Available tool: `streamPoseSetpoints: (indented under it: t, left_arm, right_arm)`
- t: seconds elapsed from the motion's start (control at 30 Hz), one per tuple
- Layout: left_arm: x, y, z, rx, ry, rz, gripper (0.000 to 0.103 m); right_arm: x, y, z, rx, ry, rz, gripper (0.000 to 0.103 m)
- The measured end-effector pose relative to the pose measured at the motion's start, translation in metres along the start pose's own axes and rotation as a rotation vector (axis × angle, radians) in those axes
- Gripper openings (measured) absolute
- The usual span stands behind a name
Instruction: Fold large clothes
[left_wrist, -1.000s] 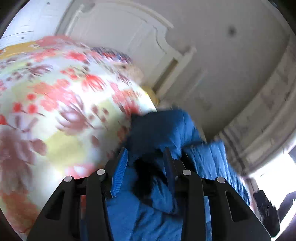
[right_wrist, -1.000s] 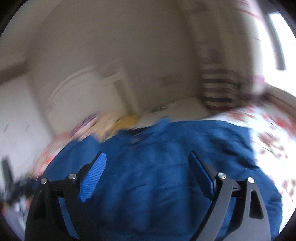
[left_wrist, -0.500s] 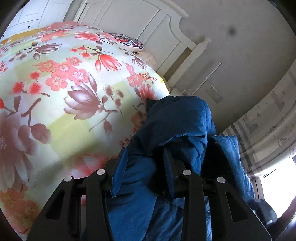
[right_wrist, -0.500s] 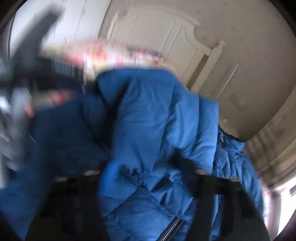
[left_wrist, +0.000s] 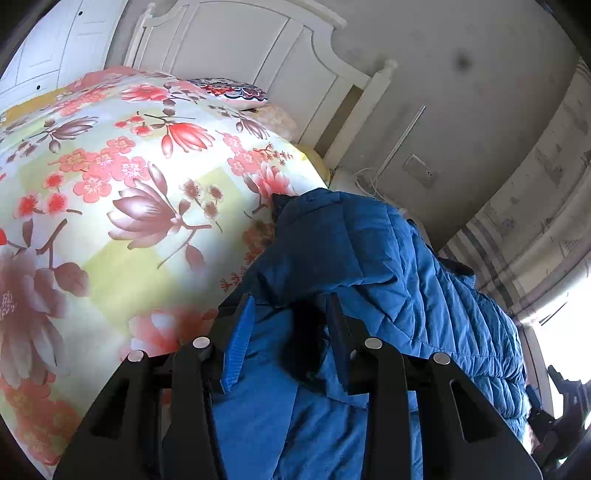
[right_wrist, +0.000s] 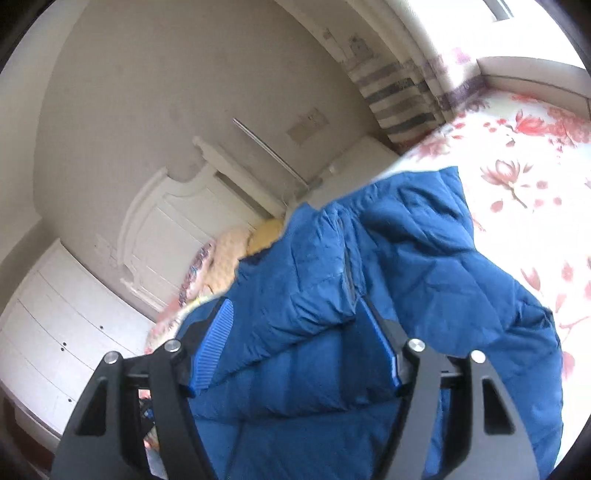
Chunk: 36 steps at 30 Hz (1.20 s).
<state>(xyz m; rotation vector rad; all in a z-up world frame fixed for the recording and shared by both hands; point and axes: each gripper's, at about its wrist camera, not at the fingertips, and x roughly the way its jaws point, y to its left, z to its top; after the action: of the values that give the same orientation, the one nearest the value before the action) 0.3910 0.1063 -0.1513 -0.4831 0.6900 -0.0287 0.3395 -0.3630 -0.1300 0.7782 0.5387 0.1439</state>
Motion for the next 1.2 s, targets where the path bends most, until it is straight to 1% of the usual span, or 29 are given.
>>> streamPoseSetpoints:
  t: [0.03, 0.07, 0.13, 0.23, 0.33, 0.4, 0.43, 0.47, 0.5, 0.53, 0.57, 0.6, 0.67, 0.73, 0.83, 0.9, 0.93, 0.97, 1.0, 1.03, 1.07, 1.1, 1.13, 1.17, 1.2]
  left_arm:
    - [0.0, 0.001, 0.0, -0.004, 0.001, 0.001, 0.031]
    - [0.0, 0.002, 0.0, -0.008, 0.002, 0.002, 0.031]
    - [0.001, 0.003, 0.0, -0.013, 0.006, 0.004, 0.031]
    - [0.002, 0.0, 0.0, 0.003, 0.01, 0.01, 0.031]
    - [0.003, -0.004, -0.001, 0.024, 0.013, 0.016, 0.031]
    - [0.003, -0.005, -0.001, 0.028, 0.014, 0.017, 0.031]
    - [0.003, -0.004, -0.001, 0.027, 0.014, 0.015, 0.032]
    - [0.003, -0.004, -0.001, 0.027, 0.013, 0.014, 0.035]
    - [0.002, -0.004, -0.001, 0.026, 0.01, 0.011, 0.038]
    - [0.001, -0.005, -0.001, 0.028, 0.004, 0.009, 0.039]
    - [0.0, -0.006, -0.002, 0.032, -0.002, 0.008, 0.04]
    - [-0.001, -0.007, -0.002, 0.038, -0.007, 0.008, 0.04]
    - [-0.004, -0.009, -0.002, 0.051, -0.021, 0.005, 0.042]
    - [-0.005, -0.012, -0.002, 0.064, -0.028, 0.004, 0.048]
    - [-0.003, -0.013, -0.003, 0.071, -0.018, 0.012, 0.051]
    - [-0.003, -0.012, -0.003, 0.066, -0.014, 0.013, 0.052]
    - [-0.003, -0.011, -0.003, 0.063, -0.013, 0.014, 0.053]
    - [-0.003, -0.01, -0.003, 0.058, -0.015, 0.013, 0.053]
    - [-0.005, -0.009, -0.003, 0.053, -0.02, 0.012, 0.054]
    - [-0.005, -0.009, -0.003, 0.052, -0.024, 0.013, 0.054]
    - [-0.006, -0.009, -0.003, 0.052, -0.029, 0.015, 0.054]
    - [-0.008, -0.01, -0.003, 0.055, -0.037, 0.016, 0.054]
    - [-0.008, -0.01, -0.002, 0.057, -0.042, 0.017, 0.054]
    - [-0.009, -0.011, -0.002, 0.06, -0.049, 0.017, 0.054]
    - [-0.01, -0.011, -0.002, 0.062, -0.054, 0.017, 0.054]
  right_arm:
    - [0.006, -0.003, -0.002, 0.019, 0.024, -0.012, 0.069]
    - [0.007, -0.009, -0.01, 0.03, 0.039, -0.01, 0.069]
    - [0.013, -0.009, -0.013, 0.031, 0.064, -0.007, 0.069]
    - [0.037, 0.002, -0.012, 0.01, 0.154, -0.07, 0.069]
    - [0.059, 0.007, -0.004, 0.015, 0.181, -0.12, 0.069]
    - [0.072, 0.005, -0.001, 0.017, 0.189, -0.137, 0.068]
    - [0.076, 0.006, 0.0, 0.009, 0.194, -0.131, 0.052]
    - [0.073, 0.009, -0.002, 0.0, 0.182, -0.107, 0.03]
    - [0.065, 0.014, -0.003, -0.012, 0.143, -0.075, 0.026]
    - [0.058, 0.018, -0.004, -0.029, 0.111, -0.06, 0.021]
    - [0.045, 0.028, -0.005, -0.065, 0.066, -0.038, 0.019]
    - [0.028, 0.037, -0.007, -0.089, 0.024, -0.014, 0.019]
    - [0.004, 0.042, -0.01, -0.096, -0.023, 0.013, 0.019]
    - [-0.01, 0.038, -0.013, -0.095, -0.041, 0.003, 0.019]
    - [0.0, 0.009, -0.021, -0.058, 0.022, -0.079, 0.019]
    - [0.009, -0.009, -0.029, -0.023, 0.087, -0.111, 0.021]
    - [0.012, -0.015, -0.032, 0.001, 0.098, -0.112, 0.022]
    - [0.009, -0.016, -0.032, 0.007, 0.097, -0.117, 0.026]
    - [0.004, -0.012, -0.031, 0.001, 0.093, -0.143, 0.031]
    - [-0.005, -0.008, -0.029, 0.004, 0.071, -0.188, 0.039]
    - [-0.017, -0.002, -0.027, 0.005, 0.016, -0.231, 0.043]
    - [-0.032, 0.006, -0.026, -0.019, -0.061, -0.264, 0.043]
    - [-0.045, 0.019, -0.023, -0.08, -0.134, -0.289, 0.044]
    - [-0.047, 0.03, -0.02, -0.134, -0.159, -0.299, 0.046]
    - [-0.046, 0.044, -0.016, -0.208, -0.158, -0.3, 0.047]
